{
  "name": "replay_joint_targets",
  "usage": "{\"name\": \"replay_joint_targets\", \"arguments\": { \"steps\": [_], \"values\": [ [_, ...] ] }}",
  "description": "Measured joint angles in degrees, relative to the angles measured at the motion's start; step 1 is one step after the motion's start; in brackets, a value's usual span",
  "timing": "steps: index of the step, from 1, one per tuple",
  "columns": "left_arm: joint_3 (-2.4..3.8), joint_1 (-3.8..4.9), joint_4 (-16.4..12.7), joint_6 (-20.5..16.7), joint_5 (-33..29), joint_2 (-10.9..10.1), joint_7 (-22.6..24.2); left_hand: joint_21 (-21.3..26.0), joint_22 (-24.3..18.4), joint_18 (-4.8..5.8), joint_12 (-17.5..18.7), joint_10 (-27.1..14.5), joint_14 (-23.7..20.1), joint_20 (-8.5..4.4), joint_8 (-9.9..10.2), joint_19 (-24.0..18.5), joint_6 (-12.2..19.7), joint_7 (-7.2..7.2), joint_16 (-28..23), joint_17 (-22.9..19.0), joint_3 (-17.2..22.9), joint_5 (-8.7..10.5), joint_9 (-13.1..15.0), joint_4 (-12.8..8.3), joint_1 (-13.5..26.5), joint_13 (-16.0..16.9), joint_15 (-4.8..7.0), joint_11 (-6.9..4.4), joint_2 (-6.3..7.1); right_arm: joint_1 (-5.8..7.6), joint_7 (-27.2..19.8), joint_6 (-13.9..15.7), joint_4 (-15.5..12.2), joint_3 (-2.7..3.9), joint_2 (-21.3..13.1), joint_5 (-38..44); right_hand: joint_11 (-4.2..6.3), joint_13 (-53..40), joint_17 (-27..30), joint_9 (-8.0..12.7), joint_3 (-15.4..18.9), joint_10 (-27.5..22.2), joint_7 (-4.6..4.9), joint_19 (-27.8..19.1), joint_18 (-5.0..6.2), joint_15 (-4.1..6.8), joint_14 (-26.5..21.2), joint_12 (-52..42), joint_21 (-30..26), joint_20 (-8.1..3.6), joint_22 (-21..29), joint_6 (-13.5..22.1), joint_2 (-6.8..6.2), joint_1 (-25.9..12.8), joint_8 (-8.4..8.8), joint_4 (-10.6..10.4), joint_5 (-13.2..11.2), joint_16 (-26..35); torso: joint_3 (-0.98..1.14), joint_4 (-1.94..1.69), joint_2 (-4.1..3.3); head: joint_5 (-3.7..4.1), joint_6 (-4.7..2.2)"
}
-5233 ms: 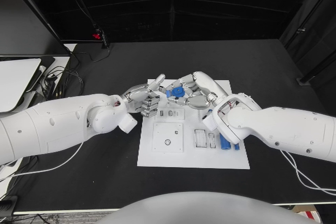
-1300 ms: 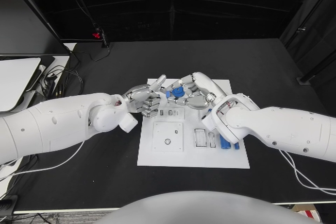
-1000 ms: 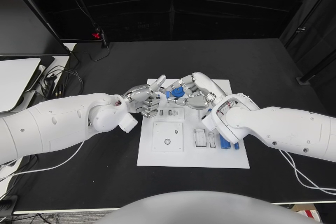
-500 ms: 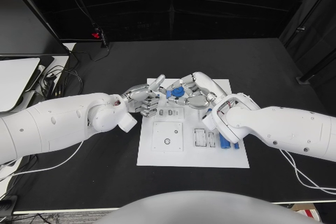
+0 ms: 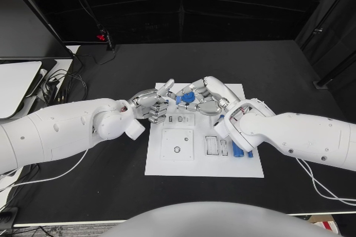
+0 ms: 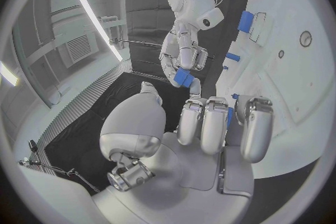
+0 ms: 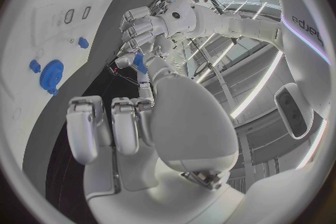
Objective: Assemble the parts on the task board
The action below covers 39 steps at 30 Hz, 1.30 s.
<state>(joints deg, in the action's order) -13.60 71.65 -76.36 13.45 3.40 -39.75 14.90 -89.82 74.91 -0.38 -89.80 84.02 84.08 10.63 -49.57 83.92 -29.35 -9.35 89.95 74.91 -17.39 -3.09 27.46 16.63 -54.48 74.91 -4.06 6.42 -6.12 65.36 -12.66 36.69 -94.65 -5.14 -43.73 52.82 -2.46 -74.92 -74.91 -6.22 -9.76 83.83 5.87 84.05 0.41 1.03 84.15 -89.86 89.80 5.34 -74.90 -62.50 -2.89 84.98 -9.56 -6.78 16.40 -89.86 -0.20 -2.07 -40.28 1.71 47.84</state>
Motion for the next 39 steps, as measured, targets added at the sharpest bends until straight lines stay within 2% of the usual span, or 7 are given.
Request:
{"name": "replay_joint_targets", "arguments": {
  "steps": [5, 10, 16, 24, 32, 39],
  "values": [
    [0.01, 0.00, 0.0, -2.0, 0.0, 0.0, 0.1, 0.0, 0.0, 0.00, 0.0, 0.0, 0.0, 0.00, 5.8, 0.0, 10.4, 0.77, 0.0, 0.0, -0.4, 0.00, -2.8, 0.1, -0.5, 0.0, 0.00, 0.00, -0.46, -0.19, 0.0, 0.1, -0.2, -0.02, -0.2, 0.0, 0.00, 0.0, 0.0, 0.0, 0.0, 0.0, 0.00, 0.0, 0.00, 0.00, 0.0, 0.0, 0.0, 0.00, 0.0, 0.0, 0.00, 0.0, 0.01, 0.0, 0.0, 0.0, 0.00, -0.02, -0.01, -0.06, 0.01],
    [0.01, 0.00, -0.1, -5.2, -0.2, -0.1, 0.5, 0.0, 0.0, 0.00, 0.0, 0.0, 0.0, 0.00, 8.6, 0.0, 15.0, 1.23, 0.0, 0.0, -0.4, 0.00, -5.2, 0.1, -1.1, 0.0, 0.00, 0.00, -0.38, -0.24, -0.1, 0.3, -0.4, -0.02, -0.4, 0.0, 0.00, 0.0, 0.0, 0.0, 0.0, 0.0, 0.00, 0.0, 0.00, 0.00, 0.0, 0.0, 0.0, 0.00, 0.0, 0.0, 0.00, 0.0, 0.00, 0.0, -0.1, 0.0, 0.00, -0.02, -0.01, -0.11, 0.05],
    [0.01, 0.00, -0.7, -10.8, -1.1, -0.5, 3.0, 0.0, 0.0, 0.00, 0.0, 0.0, 0.0, 0.00, 8.7, 0.0, 15.3, 1.33, 0.0, 0.0, -0.2, 0.00, -6.0, -0.2, -2.8, 0.0, 0.00, 0.00, -0.21, -0.31, 0.2, 0.2, -0.3, -0.02, -0.8, -0.1, 0.00, 0.0, 0.0, 0.0, 0.0, 0.0, 0.00, 0.0, 0.00, 0.00, 0.0, 0.0, 0.0, 0.00, 0.0, 0.0, 0.03, 0.0, 0.00, 0.0, 0.0, 0.0, -0.02, -0.05, -0.01, -0.12, 0.16],
    [0.01, 0.00, -2.1, -18.2, -2.3, -1.2, 9.4, 0.0, 0.0, 0.00, 0.0, 0.0, 0.0, 0.00, 8.4, 0.0, 15.0, 1.26, 0.0, 0.0, 0.2, 0.00, -6.6, -0.1, -4.1, 0.0, 0.00, 0.00, -0.13, -0.98, 2.9, -0.1, 1.3, -0.01, -0.6, 0.0, 0.00, 0.0, 0.0, 0.0, -0.2, 0.0, 0.00, 0.0, 0.00, 0.00, 0.0, 0.0, 0.0, 0.00, 0.0, 0.0, 0.05, 0.1, 0.00, 0.2, 0.1, 0.0, -0.04, -0.10, -0.01, -0.07, 0.26],
    [0.01, 0.00, -3.2, -22.2, -2.8, -1.4, 13.4, 0.0, 0.0, 0.00, 0.0, 0.0, 0.0, 0.00, 8.2, 0.0, 14.6, 1.22, 0.0, 0.0, 0.5, 0.00, -6.9, -0.2, -4.7, 0.0, 0.00, 0.00, -0.15, -2.70, 6.2, -0.9, 3.8, -0.03, 0.5, 0.5, 0.00, 0.0, 0.0, 0.0, -0.2, 0.0, 0.00, 0.0, 0.00, 0.00, 0.0, 0.0, 0.0, 0.00, 0.0, 0.0, 0.05, 0.1, 0.00, 0.2, 0.1, 0.0, -0.04, -0.12, -0.01, -0.20, 0.28],
    [0.01, -0.03, -3.6, -23.9, -3.0, -1.4, 14.9, 0.0, 0.0, 0.00, 0.0, 0.0, 0.0, 0.00, 8.2, 0.0, 14.6, 1.22, 0.0, 0.0, 0.7, 0.00, -7.0, 0.0, -4.9, 0.0, 0.00, 0.00, -0.37, -3.16, 8.4, -1.8, 5.8, -0.04, 1.5, 1.0, -0.07, 0.0, 0.0, 0.0, -0.1, 0.1, 0.00, 0.0, 0.01, 0.00, 0.0, 0.0, 0.0, 0.00, 0.0, 0.0, 0.04, 0.1, 0.00, 0.2, 0.1, 0.0, 0.00, -0.03, 0.00, -0.29, 0.34]
  ]
}}
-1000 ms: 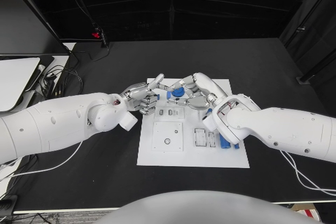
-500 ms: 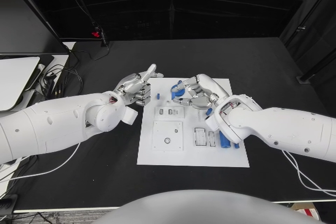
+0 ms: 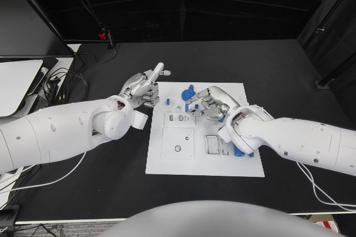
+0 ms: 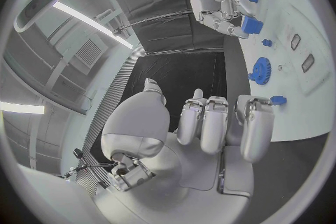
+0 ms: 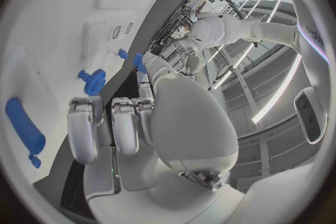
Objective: Assemble the parts on the task board
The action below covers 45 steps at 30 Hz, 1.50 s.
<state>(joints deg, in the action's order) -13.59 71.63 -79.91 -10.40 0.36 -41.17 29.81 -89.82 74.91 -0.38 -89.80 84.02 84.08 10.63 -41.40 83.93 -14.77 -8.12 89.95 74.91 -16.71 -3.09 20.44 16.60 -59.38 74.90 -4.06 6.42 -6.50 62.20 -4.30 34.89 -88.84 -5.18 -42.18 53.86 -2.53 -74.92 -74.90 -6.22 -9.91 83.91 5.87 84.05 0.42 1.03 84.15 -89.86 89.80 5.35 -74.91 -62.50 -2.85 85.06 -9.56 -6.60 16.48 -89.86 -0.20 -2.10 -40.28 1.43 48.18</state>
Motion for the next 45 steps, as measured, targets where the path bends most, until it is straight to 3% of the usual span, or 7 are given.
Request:
{"name": "replay_joint_targets", "arguments": {
  "steps": [16, 45],
  "values": [
    [0.00, -0.04, -0.2, -1.3, -0.2, -0.1, 0.7, 0.0, 0.0, 0.00, 0.0, 0.0, 0.0, 0.00, -0.2, 0.0, -0.2, 0.18, 0.0, 0.0, 0.0, 0.00, -0.1, 0.0, 0.0, 0.0, 0.00, 0.00, 0.00, -0.21, 2.8, -2.3, 2.7, 0.02, 2.0, 1.4, -0.14, 0.0, 0.0, 0.0, 0.1, 0.1, 0.00, 0.0, 0.00, -0.21, -0.2, 0.0, 0.0, 0.00, 0.0, 0.0, -0.09, 0.1, 0.00, 0.1, -0.1, 0.0, 0.01, 0.01, -0.02, -0.10, 0.12],
    [0.00, -0.05, -0.1, -1.5, -0.3, 0.0, 0.6, 0.0, 0.0, 0.00, 0.0, 0.0, 0.0, 0.00, -0.2, 0.0, -0.4, -0.01, 0.0, 0.0, 0.0, 0.00, -0.2, 0.0, -0.3, 0.0, 0.00, 0.00, -0.30, -0.42, 5.4, -6.0, 3.6, 0.02, 2.7, 3.4, -0.14, 0.0, 0.0, 0.0, 0.1, 0.1, 0.00, 0.0, 0.00, -0.21, -0.2, 0.0, 0.0, 0.00, 0.0, 0.0, -0.20, 0.2, 0.31, 0.1, -0.2, 0.0, 0.01, 0.01, -0.02, -0.28, 0.32]
  ]
}}
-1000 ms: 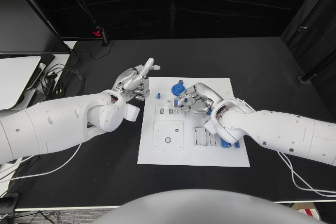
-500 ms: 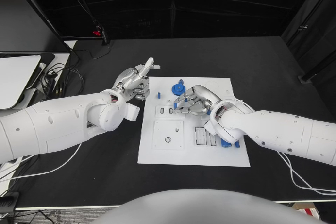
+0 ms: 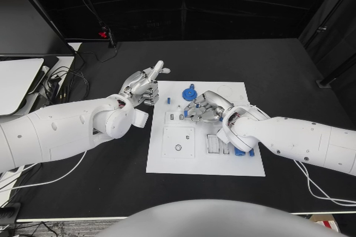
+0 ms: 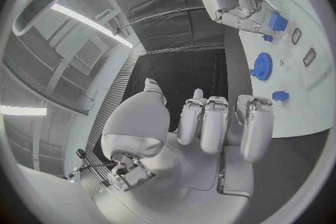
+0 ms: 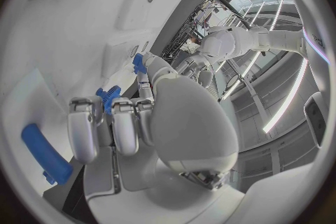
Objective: Assemble the parts on the task board
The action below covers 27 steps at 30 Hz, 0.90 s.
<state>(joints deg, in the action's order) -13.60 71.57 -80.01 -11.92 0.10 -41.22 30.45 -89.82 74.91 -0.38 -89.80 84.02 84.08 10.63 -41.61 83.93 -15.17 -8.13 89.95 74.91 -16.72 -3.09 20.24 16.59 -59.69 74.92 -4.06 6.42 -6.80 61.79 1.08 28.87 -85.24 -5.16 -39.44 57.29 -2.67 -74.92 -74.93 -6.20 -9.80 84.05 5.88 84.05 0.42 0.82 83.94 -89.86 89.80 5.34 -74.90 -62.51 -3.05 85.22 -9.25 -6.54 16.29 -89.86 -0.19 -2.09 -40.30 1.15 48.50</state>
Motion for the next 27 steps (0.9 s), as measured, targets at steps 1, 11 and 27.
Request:
{"name": "replay_joint_targets", "arguments": {
  "steps": [1, 11, 27],
  "values": [
    [0.00, 0.00, 0.0, 0.0, 0.0, 0.0, 0.0, 0.0, 0.0, 0.00, 0.0, 0.0, 0.0, 0.00, 0.0, 0.0, 0.0, 0.00, 0.0, 0.0, 0.0, 0.00, 0.0, 0.0, 0.0, 0.0, 0.00, 0.00, 0.00, 0.00, 0.0, 0.0, 0.0, 0.00, 0.0, 0.0, 0.00, 0.0, 0.0, 0.0, 0.0, 0.0, 0.00, 0.0, 0.00, 0.00, 0.0, 0.0, 0.0, 0.00, 0.0, 0.0, 0.05, -0.1, 0.00, 0.0, 0.0, 0.0, 0.00, 0.00, 0.00, 0.00, 0.00],
    [0.00, 0.00, 0.0, 0.0, 0.0, 0.0, -0.1, 0.0, 0.0, 0.00, 0.0, 0.0, 0.0, 0.00, 0.0, 0.0, 0.0, 0.00, 0.0, 0.0, 0.2, 0.00, -0.1, 0.2, 0.0, 0.0, 0.00, 0.00, 0.00, -0.02, 0.4, -0.5, 0.0, 0.00, 0.0, 0.3, 0.00, 0.0, 0.0, 0.2, 0.0, 0.0, 0.00, 0.0, 0.00, 0.00, 0.0, 0.0, 0.0, 0.00, 0.0, 0.0, 0.07, -0.3, -0.12, 0.0, 0.0, 0.0, 0.00, 0.00, 0.01, -0.03, 0.03],
    [0.00, -0.01, 0.0, 0.0, 0.0, 0.0, -0.4, 0.0, 0.0, 0.00, 0.0, 0.0, 0.0, 0.00, 0.0, 0.0, 0.0, 0.00, 0.0, 0.0, 0.3, 0.00, -0.2, 0.0, 0.0, 0.0, 0.00, 0.00, 0.00, -0.04, 0.9, -1.1, 0.2, 0.00, 0.3, 0.7, 0.00, 0.0, 0.0, 0.2, 0.1, 0.0, 0.00, -0.2, 0.00, 0.00, 0.0, 0.0, 0.0, 0.21, 0.0, 0.0, 0.15, -0.2, -0.04, 0.1, 0.0, 0.0, 0.00, 0.00, 0.01, -0.10, 0.03]
  ]
}}
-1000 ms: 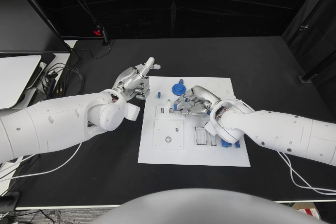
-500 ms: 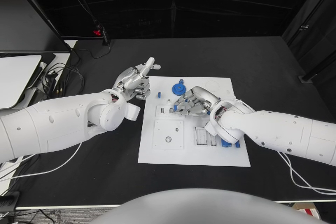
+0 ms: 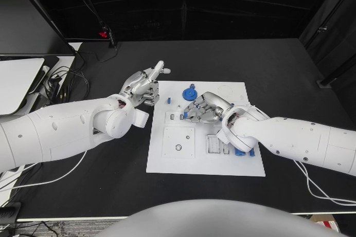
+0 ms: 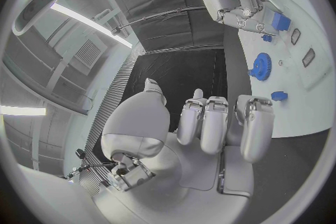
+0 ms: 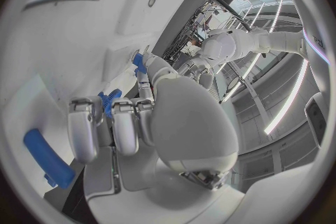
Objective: Assemble the parts on the task board
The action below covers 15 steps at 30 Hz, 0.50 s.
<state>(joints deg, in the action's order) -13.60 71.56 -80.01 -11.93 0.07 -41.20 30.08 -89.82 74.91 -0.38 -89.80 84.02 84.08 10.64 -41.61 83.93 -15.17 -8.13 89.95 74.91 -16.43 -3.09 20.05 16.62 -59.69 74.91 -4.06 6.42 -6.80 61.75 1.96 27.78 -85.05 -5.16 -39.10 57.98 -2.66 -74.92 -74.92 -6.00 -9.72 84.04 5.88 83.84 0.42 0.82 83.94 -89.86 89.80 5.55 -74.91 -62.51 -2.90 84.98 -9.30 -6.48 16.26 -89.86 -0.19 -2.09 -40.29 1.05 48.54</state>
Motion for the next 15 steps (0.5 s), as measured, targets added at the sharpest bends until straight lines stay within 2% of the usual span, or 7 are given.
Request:
{"name": "replay_joint_targets", "arguments": {
  "steps": [15],
  "values": [
    [0.00, -0.02, 0.1, 0.0, 0.0, 0.0, -0.2, 0.0, 0.0, 0.00, 0.0, 0.0, 0.0, 0.00, 0.0, 0.0, 0.0, 0.00, 0.0, 0.0, 0.0, 0.00, -0.1, 0.0, -0.2, 0.0, 0.00, 0.00, -0.23, -0.03, 0.8, -0.4, 0.2, 0.00, 0.0, 0.4, 0.00, 0.0, 0.0, 0.0, 0.0, 0.0, 0.02, 0.0, 0.00, 0.00, 0.0, 0.0, 0.0, 0.00, 0.0, 0.0, 0.14, 0.2, 0.56, 0.0, 0.0, 0.0, 0.00, 0.04, 0.00, 0.03, 0.05]
  ]
}}
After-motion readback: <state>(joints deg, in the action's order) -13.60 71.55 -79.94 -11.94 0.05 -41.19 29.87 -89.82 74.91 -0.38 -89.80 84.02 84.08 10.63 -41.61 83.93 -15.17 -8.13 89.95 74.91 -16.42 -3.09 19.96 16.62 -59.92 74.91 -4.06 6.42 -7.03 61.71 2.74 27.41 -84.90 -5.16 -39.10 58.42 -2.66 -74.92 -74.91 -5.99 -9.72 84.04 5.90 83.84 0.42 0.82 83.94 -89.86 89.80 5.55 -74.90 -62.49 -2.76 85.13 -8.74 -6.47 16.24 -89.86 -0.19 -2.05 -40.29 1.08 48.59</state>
